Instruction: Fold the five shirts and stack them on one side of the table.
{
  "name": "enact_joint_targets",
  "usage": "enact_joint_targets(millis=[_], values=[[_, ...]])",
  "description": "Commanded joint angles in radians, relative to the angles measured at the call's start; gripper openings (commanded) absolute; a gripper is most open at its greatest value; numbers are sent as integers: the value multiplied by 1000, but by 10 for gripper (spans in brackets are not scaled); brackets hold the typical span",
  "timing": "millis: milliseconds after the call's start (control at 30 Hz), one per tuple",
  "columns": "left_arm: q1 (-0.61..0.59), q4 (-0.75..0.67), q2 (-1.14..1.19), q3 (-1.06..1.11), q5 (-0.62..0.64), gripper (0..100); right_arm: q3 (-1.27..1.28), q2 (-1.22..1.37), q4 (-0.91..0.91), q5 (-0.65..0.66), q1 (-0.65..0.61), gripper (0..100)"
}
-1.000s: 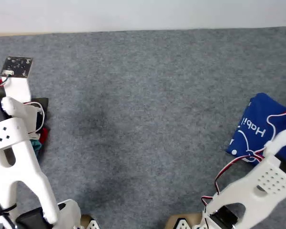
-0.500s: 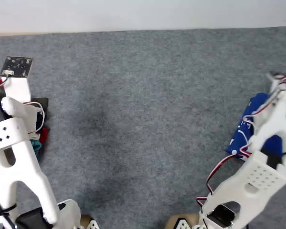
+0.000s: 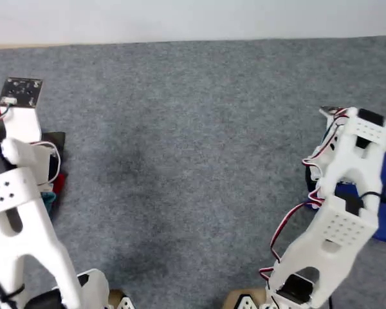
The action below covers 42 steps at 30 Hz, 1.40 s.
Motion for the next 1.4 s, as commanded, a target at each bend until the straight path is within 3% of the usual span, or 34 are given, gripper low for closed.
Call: enact_joint_targets(millis=[0,233,633,1100,1233,1367], values=[[-5,21,-71,19,-8,8,-17,-50,24,-12,-10,24],[-6,21,-133,42,-8,8,-12,-189,2,-6,64,24],[-6,21,-149,93,-8,8,-25,31,-24,-12,-16,24],[-6,21,-143,108,-9,39,6,-418,189,-14,-124,24],[-75,3,-141,101,-140,141,133,-572,189,-46,-153,24],[-216,-63,-140,104,-316,152,316,-722,189,-46,-177,24]])
